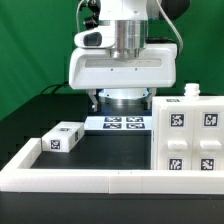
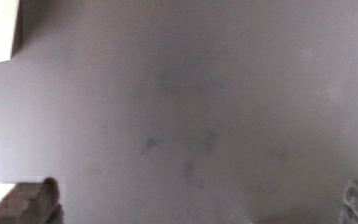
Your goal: Assemble cabinet
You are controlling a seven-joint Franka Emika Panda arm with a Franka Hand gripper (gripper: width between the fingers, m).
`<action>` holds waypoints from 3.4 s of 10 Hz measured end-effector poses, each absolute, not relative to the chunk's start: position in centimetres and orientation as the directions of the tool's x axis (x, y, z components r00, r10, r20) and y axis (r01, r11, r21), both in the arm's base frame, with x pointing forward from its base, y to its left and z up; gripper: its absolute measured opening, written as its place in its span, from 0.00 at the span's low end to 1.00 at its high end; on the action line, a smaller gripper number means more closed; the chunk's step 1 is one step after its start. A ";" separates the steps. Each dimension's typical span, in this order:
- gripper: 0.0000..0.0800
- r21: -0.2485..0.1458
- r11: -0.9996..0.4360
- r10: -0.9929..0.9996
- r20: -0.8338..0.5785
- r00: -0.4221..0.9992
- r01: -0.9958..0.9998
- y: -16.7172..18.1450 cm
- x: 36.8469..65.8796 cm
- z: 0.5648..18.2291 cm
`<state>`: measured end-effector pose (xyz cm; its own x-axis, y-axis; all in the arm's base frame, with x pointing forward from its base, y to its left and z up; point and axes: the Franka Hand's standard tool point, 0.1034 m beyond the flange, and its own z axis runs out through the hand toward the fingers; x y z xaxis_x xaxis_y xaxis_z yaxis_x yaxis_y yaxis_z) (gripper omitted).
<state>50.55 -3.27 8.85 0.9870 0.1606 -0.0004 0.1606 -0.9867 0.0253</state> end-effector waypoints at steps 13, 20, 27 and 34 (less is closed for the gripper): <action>1.00 0.000 -0.999 -0.035 -0.091 0.995 -0.035 -16.5 45.9 5.4; 1.00 -0.022 -0.988 -0.148 -0.132 0.980 -0.152 -15.6 43.9 3.5; 0.97 0.006 -0.992 -0.126 -0.116 0.985 -0.126 -16.1 43.3 1.6; 0.69 0.004 -0.991 -0.130 -0.118 0.984 -0.130 -15.8 43.5 1.8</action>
Offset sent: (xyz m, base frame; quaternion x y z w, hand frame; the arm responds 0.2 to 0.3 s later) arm -0.0138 -0.0728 -0.0231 0.0118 -0.0099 0.0425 0.9990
